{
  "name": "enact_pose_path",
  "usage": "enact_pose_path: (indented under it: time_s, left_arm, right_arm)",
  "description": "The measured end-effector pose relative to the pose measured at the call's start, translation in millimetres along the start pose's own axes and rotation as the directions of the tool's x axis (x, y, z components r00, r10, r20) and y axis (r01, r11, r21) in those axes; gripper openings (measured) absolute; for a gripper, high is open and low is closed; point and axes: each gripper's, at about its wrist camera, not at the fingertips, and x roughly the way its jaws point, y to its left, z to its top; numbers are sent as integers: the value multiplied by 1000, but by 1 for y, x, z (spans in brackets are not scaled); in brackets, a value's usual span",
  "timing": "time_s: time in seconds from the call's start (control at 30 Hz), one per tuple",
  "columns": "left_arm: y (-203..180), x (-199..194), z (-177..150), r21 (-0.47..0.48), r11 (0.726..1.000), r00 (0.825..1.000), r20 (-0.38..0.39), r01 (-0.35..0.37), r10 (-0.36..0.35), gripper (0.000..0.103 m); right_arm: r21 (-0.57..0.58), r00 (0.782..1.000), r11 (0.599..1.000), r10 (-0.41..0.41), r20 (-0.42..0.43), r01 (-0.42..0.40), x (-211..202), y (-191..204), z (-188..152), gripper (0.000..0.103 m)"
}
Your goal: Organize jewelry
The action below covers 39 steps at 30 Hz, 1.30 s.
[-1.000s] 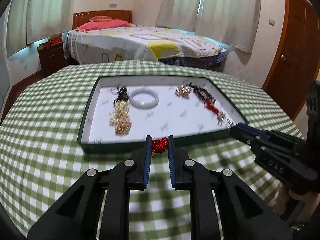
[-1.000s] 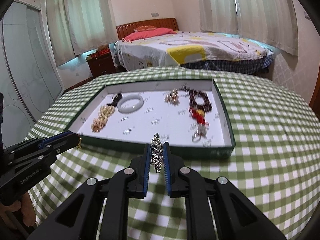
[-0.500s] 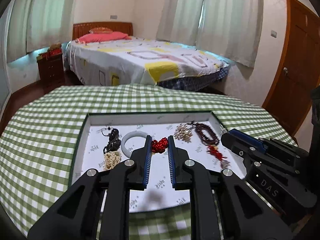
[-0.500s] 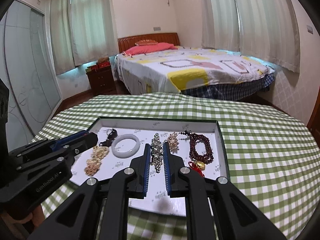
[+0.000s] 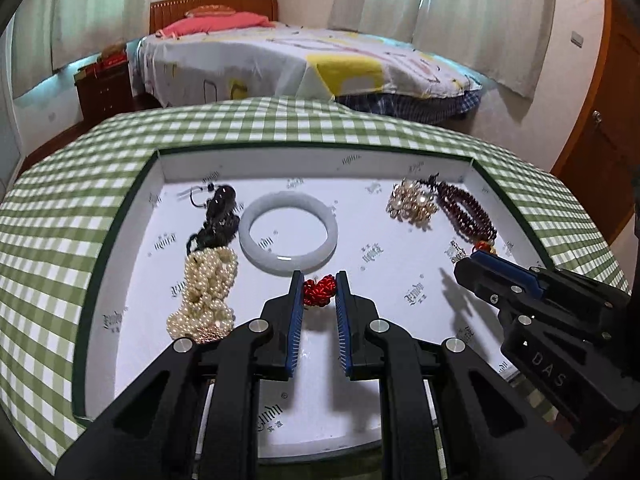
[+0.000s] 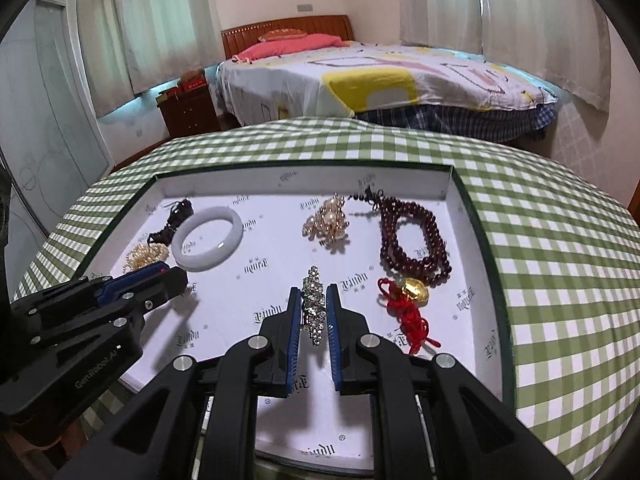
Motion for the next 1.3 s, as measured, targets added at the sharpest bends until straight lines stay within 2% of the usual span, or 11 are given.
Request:
enact_pose_path:
  time_s: [0.27,0.43,0.57,0.8,1.07,1.3]
  left_arm:
    - [0,10,0,0,1000,999,-51,12,-12,20]
    - [4,11,-1,-21,1000,998,-59,12,-14,39]
    - [5,8,-3,-22,1000,998,-57,7,-8,47]
    - [10,0,-7,-28,1000,999,-45,-6,5,64]
    - [15,-19,-10,-41,999,1000,-1,-28,28,82]
    - [21,-36,-12,-61,996,997,41,-58,60,94]
  right_arm:
    - [-1,999,1000,2,-37,-2,4,-1,-1,13]
    - [2,999,1000,3,-49,-2,6,-1,-1,15]
    - [2,999,1000,-3,-44,3,6,-1,-1,28]
    - [4,1000,1000,-7,-30,7,1,-2,-3,42]
    - [32,1000,999,-26,-4,26,-12,-7,-7,70]
    - [38,998,998,-51,21,50,-25,-7,-8,80]
